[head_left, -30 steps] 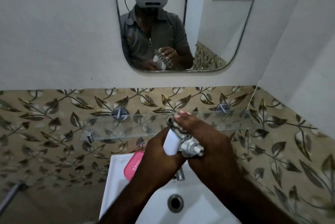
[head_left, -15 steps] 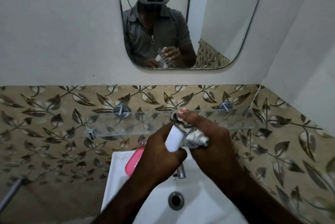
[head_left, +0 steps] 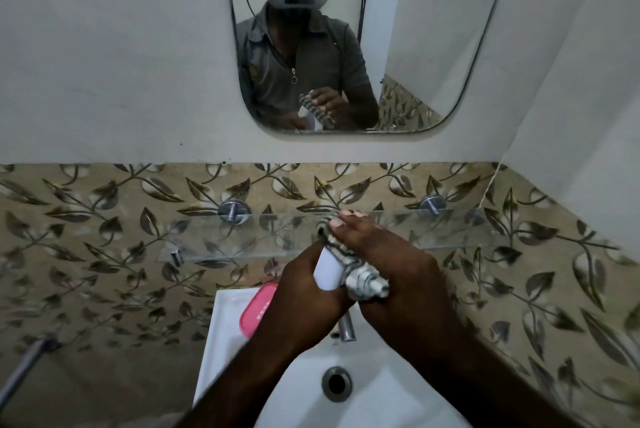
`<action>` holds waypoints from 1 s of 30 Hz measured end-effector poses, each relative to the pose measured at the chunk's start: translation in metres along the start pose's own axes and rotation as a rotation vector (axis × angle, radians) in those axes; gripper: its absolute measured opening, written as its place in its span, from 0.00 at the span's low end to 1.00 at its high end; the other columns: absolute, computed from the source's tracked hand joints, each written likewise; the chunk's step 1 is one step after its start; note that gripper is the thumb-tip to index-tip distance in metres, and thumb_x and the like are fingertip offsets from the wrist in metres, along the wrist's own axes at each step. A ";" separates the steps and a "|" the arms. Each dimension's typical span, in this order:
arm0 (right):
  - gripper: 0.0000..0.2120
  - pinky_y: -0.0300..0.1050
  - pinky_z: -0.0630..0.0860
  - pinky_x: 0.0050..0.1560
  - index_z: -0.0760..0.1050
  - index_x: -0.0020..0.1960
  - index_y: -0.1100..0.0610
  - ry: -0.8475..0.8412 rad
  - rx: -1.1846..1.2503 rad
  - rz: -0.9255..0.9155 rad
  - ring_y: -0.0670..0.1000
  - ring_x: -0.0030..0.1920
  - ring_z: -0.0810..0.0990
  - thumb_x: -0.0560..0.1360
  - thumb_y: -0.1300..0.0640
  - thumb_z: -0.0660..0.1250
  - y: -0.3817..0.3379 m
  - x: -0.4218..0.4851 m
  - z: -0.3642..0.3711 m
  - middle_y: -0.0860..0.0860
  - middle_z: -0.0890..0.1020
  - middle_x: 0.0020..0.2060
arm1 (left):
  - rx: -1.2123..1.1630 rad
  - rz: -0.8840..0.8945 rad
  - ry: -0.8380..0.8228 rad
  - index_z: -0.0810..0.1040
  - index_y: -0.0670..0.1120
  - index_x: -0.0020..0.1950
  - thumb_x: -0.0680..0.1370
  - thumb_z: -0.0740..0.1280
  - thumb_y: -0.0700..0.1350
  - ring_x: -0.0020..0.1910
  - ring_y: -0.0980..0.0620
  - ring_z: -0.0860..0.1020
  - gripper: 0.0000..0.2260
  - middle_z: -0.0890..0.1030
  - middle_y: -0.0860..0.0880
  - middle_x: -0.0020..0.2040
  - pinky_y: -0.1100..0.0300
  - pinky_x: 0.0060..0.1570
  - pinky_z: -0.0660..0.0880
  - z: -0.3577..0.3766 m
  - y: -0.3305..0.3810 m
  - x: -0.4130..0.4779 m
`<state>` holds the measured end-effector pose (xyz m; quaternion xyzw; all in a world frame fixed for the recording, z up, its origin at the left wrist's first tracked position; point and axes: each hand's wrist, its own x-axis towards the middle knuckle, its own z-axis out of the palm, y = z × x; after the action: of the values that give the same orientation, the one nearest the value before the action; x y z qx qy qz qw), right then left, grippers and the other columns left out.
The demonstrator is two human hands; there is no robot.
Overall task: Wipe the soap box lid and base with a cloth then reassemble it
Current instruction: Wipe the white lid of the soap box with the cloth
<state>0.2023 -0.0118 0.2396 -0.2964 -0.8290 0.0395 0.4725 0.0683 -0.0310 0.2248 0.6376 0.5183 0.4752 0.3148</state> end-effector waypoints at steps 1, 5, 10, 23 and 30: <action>0.24 0.42 0.69 0.68 0.78 0.63 0.59 -0.022 -0.042 -0.062 0.49 0.66 0.75 0.67 0.67 0.64 0.002 -0.001 0.000 0.53 0.79 0.63 | -0.008 -0.002 0.004 0.79 0.56 0.51 0.71 0.68 0.43 0.48 0.67 0.78 0.11 0.83 0.61 0.47 0.73 0.45 0.72 -0.001 0.000 0.000; 0.32 0.41 0.75 0.59 0.79 0.58 0.42 0.110 0.285 0.305 0.42 0.58 0.80 0.66 0.74 0.67 0.016 0.002 0.008 0.37 0.83 0.55 | -0.022 -0.075 0.019 0.76 0.60 0.42 0.62 0.66 0.42 0.32 0.63 0.75 0.15 0.79 0.62 0.35 0.67 0.33 0.68 0.003 -0.003 -0.001; 0.27 0.43 0.71 0.67 0.79 0.62 0.48 0.086 0.207 0.183 0.45 0.65 0.76 0.66 0.67 0.65 -0.003 -0.002 0.002 0.45 0.80 0.61 | -0.032 -0.028 0.006 0.79 0.57 0.51 0.68 0.69 0.42 0.47 0.66 0.79 0.14 0.83 0.61 0.46 0.68 0.45 0.74 0.001 0.002 0.001; 0.23 0.45 0.70 0.68 0.78 0.63 0.53 0.048 0.088 -0.003 0.49 0.66 0.76 0.69 0.63 0.65 0.003 0.000 0.002 0.50 0.79 0.63 | 0.038 -0.005 0.002 0.78 0.60 0.45 0.73 0.68 0.42 0.45 0.72 0.77 0.11 0.80 0.68 0.45 0.78 0.41 0.68 -0.007 0.011 -0.001; 0.13 0.65 0.78 0.40 0.82 0.47 0.56 0.114 0.746 0.685 0.57 0.39 0.82 0.69 0.69 0.65 0.012 0.004 0.015 0.61 0.84 0.39 | -0.038 -0.067 0.078 0.74 0.58 0.38 0.61 0.68 0.40 0.31 0.67 0.75 0.13 0.79 0.67 0.32 0.74 0.29 0.67 -0.008 0.008 -0.009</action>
<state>0.1942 0.0030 0.2300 -0.3640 -0.5864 0.4693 0.5508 0.0640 -0.0427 0.2319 0.5947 0.5420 0.4986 0.3223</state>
